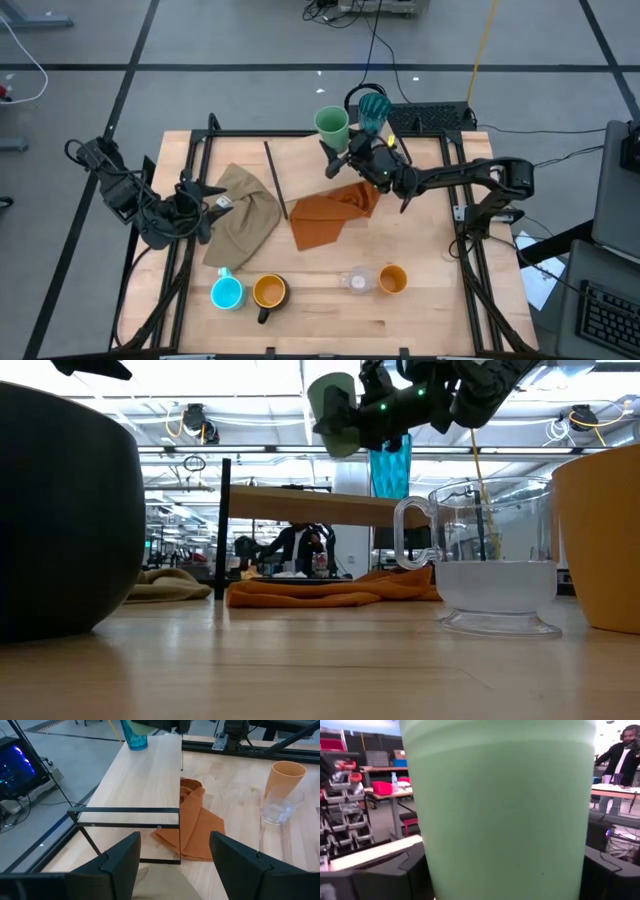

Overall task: Stack small to large cups/mugs on shelf
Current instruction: Put the green cup on the shelf

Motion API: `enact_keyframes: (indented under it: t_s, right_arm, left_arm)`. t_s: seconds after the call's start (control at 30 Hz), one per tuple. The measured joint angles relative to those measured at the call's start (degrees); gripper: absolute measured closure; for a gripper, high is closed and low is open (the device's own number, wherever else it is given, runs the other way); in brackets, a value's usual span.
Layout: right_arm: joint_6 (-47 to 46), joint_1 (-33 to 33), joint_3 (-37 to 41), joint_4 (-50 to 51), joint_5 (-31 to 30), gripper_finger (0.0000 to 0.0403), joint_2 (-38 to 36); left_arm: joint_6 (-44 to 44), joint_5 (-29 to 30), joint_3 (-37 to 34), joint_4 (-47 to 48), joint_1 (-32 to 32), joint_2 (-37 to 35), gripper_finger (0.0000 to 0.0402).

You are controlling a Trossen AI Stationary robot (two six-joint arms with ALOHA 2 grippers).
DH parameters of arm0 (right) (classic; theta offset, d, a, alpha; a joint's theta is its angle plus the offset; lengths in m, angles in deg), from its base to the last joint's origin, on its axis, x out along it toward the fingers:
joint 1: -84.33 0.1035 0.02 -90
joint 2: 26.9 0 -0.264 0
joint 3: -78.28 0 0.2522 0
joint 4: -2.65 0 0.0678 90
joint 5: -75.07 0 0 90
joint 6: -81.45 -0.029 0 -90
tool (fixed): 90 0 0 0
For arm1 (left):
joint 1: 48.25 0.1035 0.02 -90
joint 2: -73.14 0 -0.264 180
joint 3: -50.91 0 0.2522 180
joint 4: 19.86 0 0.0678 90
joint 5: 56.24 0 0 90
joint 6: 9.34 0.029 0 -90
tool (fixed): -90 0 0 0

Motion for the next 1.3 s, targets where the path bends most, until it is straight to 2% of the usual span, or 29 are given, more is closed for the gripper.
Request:
enact_keyframes:
  t_s: [0.3, 0.53, 0.73, 1.3]
  right_arm:
    - [-1.47, -0.41, 0.0, -5.78, -1.18, 0.0094, 5.1]
    - [-1.58, -1.43, 0.0, -5.72, -5.13, 0.0094, 7.39]
    - [-3.31, -1.68, 0.0, -6.28, -5.46, 0.0094, 8.97]
    - [-4.78, -2.54, 2.17, -7.58, -5.81, 0.0094, 8.97]
  left_arm:
    - [-0.54, -0.33, 0.0, -0.02, 0.0, 0.0, 0.0163]
    - [-1.41, -1.51, 0.0, -0.03, 0.0, 0.0, 0.0163]
    - [-1.53, -1.51, 0.01, -0.02, 0.0, 0.0, 0.0163]
    - [-1.76, -1.6, 0.02, -0.09, -0.02, 0.0, 0.0163]
